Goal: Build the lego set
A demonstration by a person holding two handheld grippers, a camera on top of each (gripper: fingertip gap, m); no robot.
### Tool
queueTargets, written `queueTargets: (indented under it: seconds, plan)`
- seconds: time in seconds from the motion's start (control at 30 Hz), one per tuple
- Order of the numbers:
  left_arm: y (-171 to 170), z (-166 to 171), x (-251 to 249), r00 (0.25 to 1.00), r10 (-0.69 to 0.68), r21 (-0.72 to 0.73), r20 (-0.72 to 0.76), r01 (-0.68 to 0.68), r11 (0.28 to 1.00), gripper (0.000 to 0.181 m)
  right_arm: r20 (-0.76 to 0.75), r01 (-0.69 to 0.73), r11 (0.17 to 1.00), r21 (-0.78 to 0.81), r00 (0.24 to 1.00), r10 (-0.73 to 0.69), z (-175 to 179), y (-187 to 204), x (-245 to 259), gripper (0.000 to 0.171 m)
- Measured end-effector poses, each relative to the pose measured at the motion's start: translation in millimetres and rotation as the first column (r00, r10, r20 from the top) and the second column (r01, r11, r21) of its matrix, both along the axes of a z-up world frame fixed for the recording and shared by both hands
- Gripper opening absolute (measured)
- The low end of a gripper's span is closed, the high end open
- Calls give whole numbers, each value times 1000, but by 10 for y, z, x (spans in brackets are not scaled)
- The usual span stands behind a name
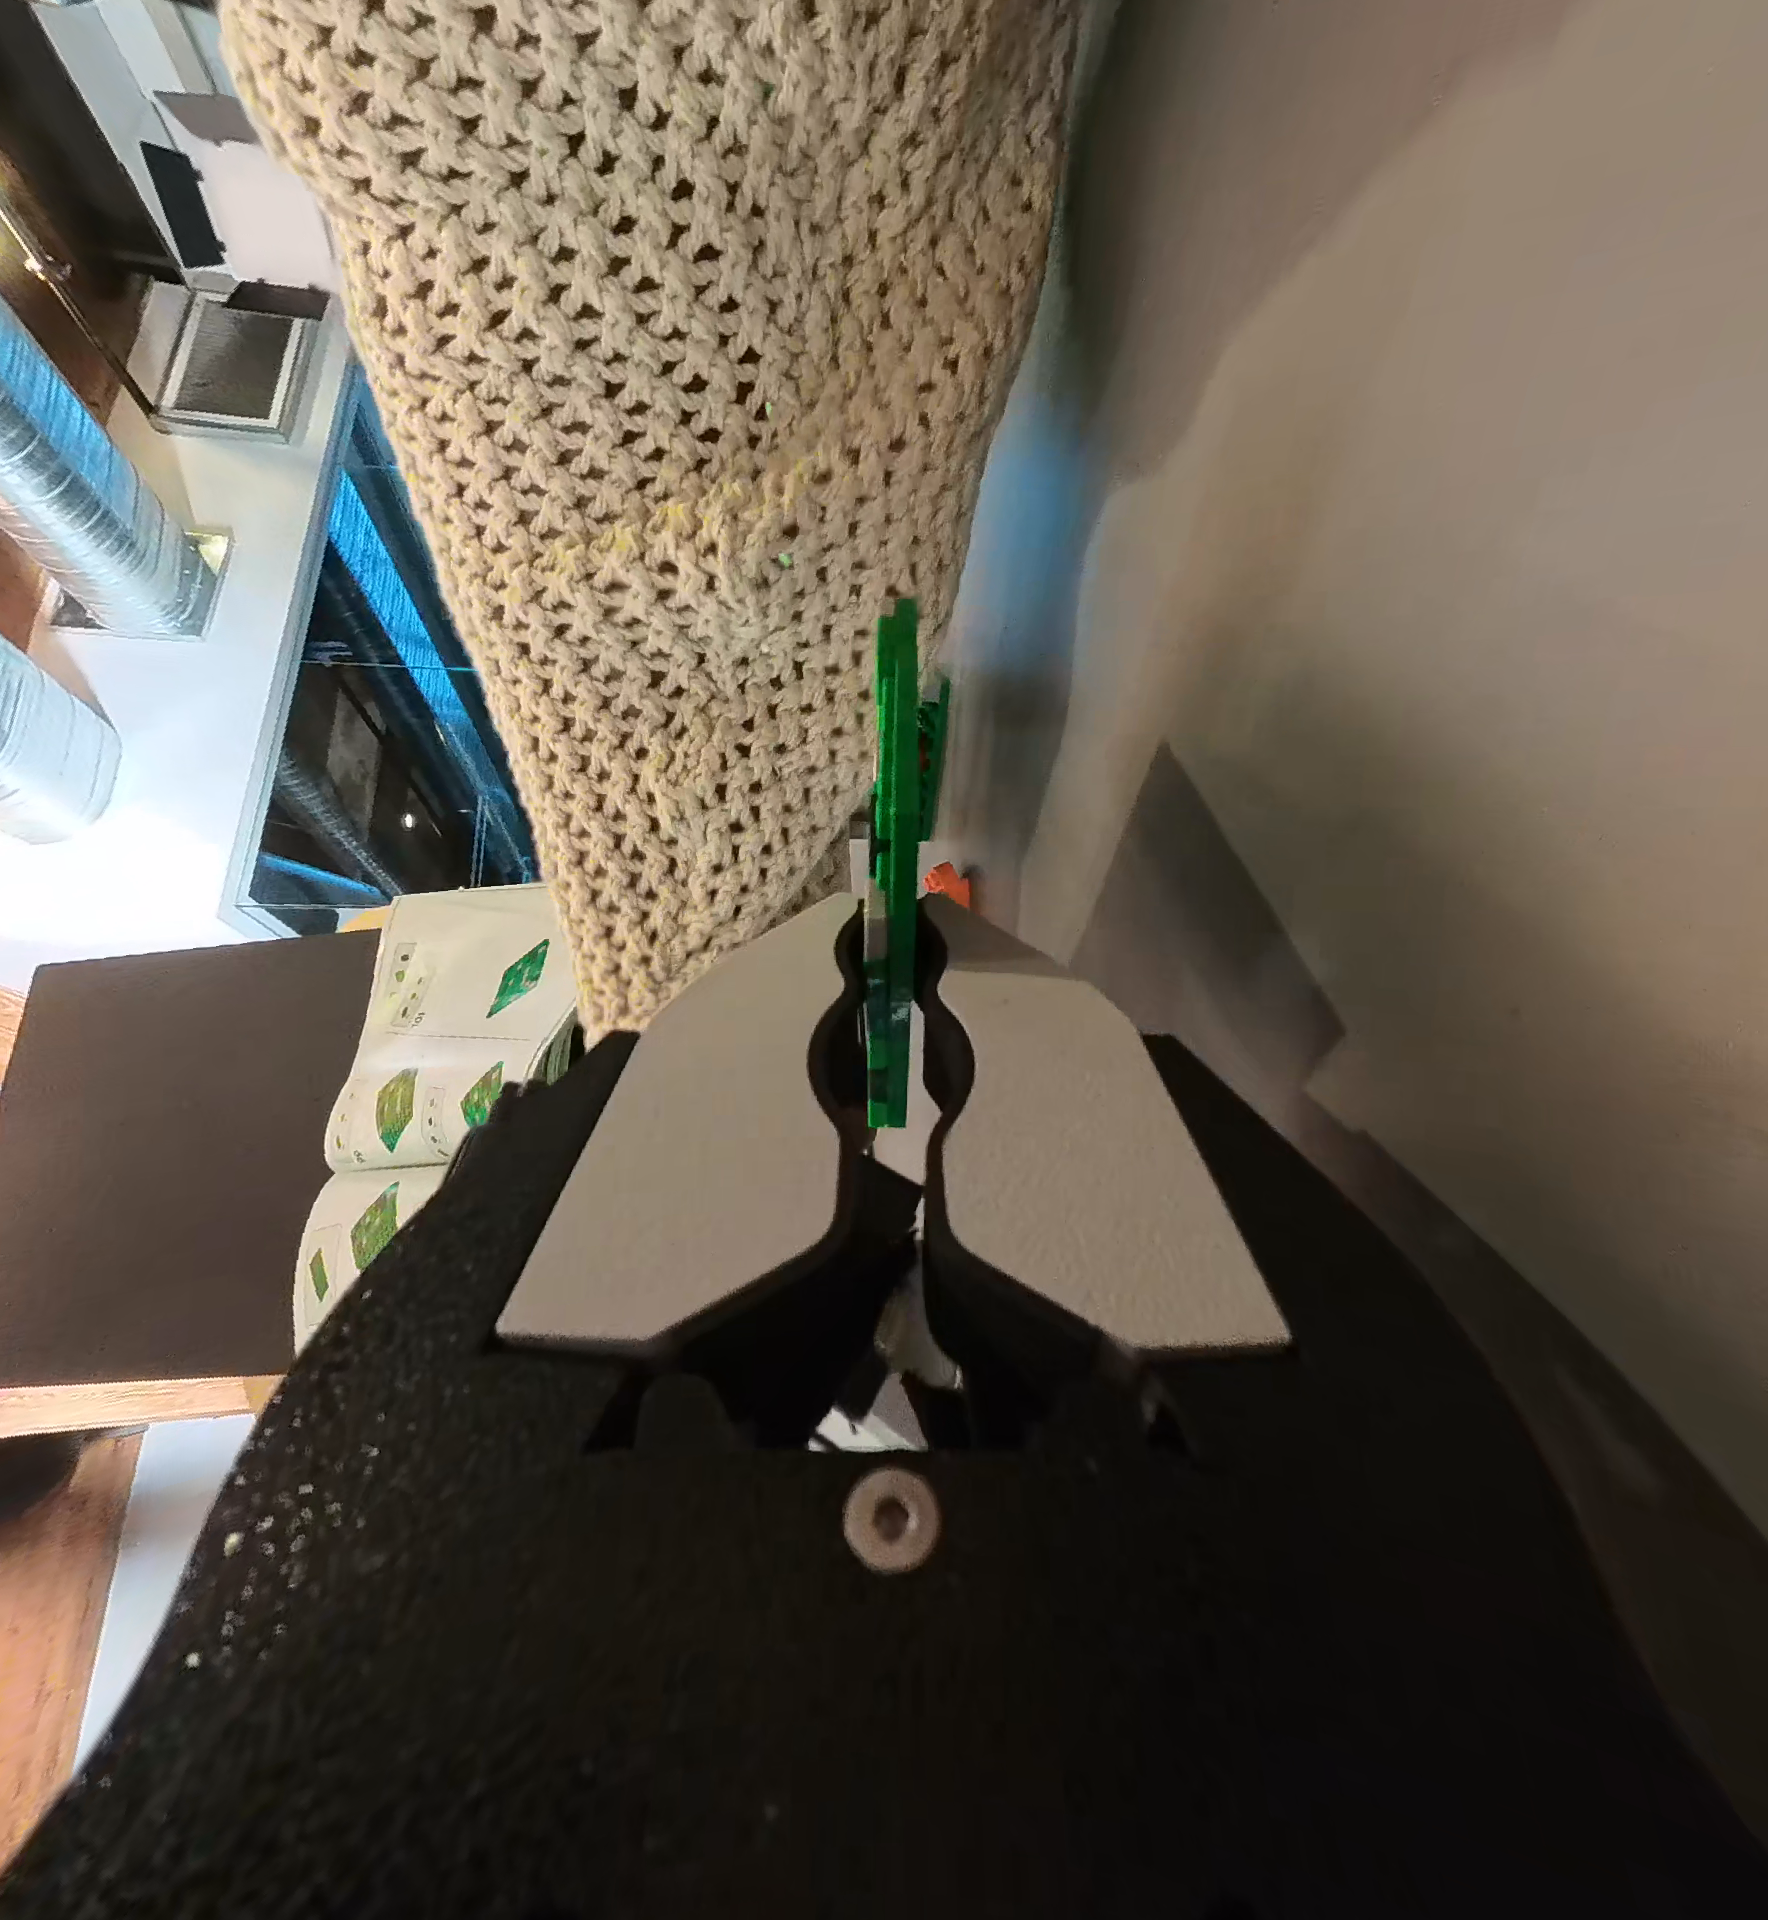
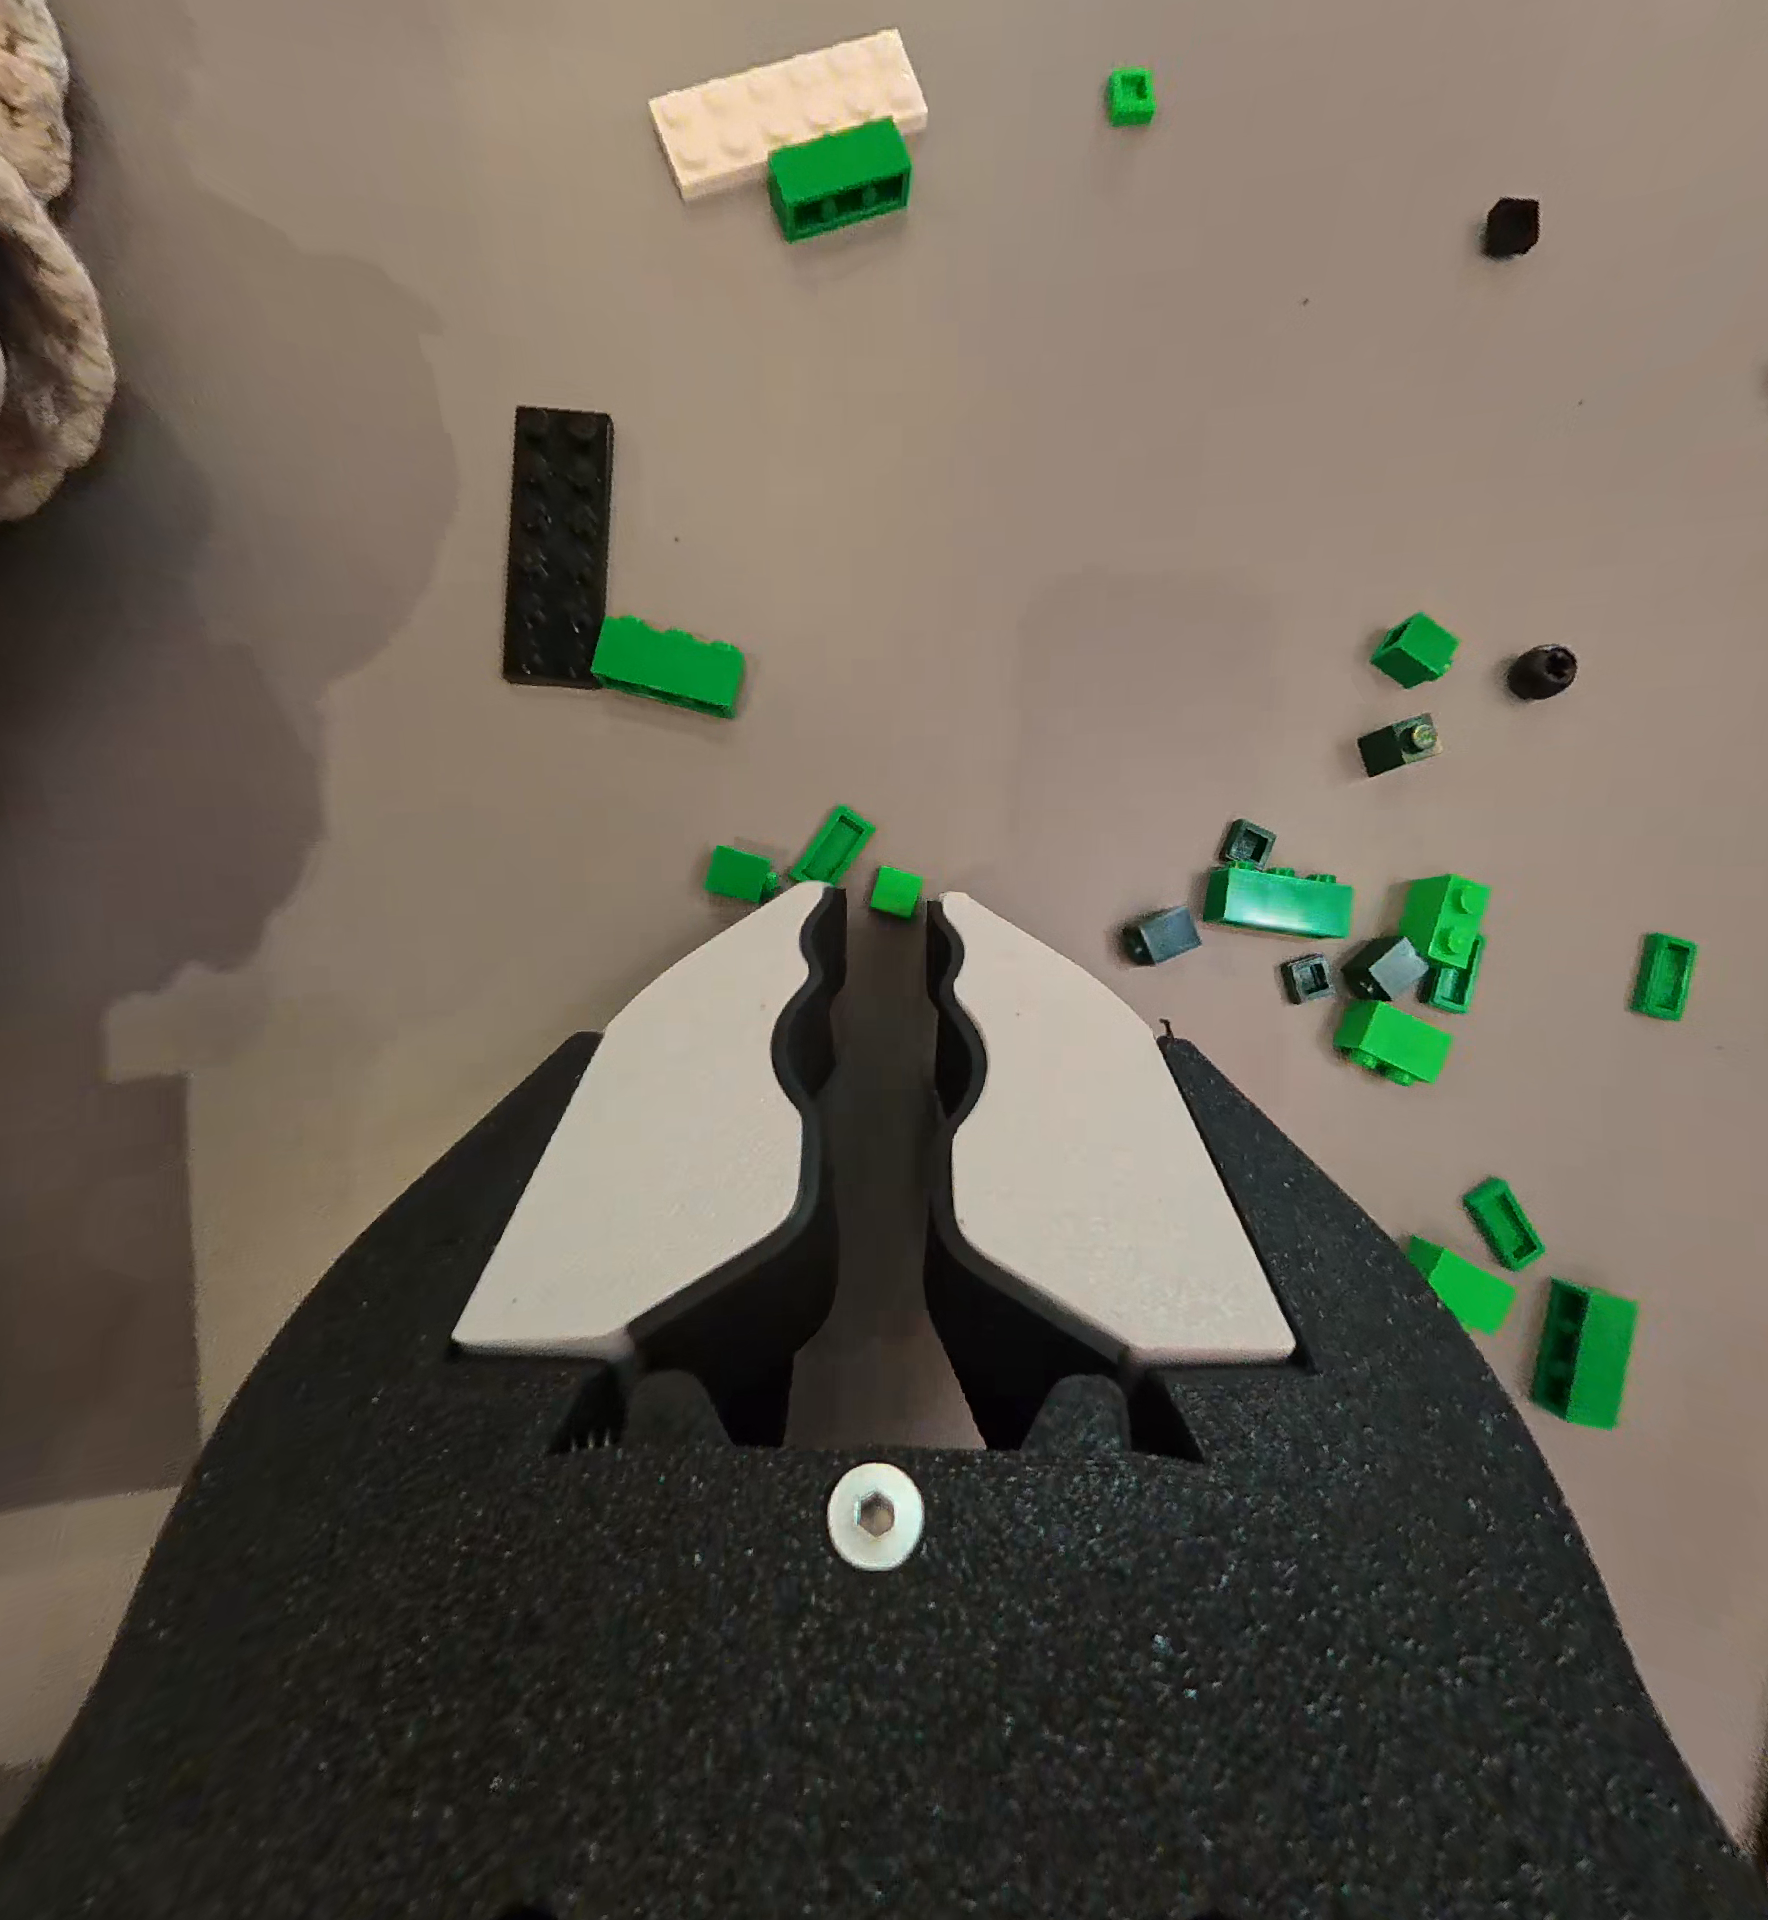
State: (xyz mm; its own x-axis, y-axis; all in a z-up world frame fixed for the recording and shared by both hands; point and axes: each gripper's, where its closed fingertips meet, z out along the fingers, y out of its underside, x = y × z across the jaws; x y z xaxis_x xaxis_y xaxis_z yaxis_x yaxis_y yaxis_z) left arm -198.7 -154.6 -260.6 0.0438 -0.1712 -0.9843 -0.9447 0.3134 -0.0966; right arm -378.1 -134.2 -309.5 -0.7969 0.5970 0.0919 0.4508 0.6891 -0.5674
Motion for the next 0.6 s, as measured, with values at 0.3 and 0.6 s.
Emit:
queueTargets:
  seconds: [0.3, 0.6]
  plan:
    - [4, -18, -6, 1000, 0, -8, -1, 0, 1000, 6, 37, 16, 999, 31, 999, -17, -19, 24, -60, 7]
    - [50, 24, -194, 997, 42, -17, 63, -41, 999, 6, -233, 4, 990, -144, 972, -37, 867, 47, 927, 7]
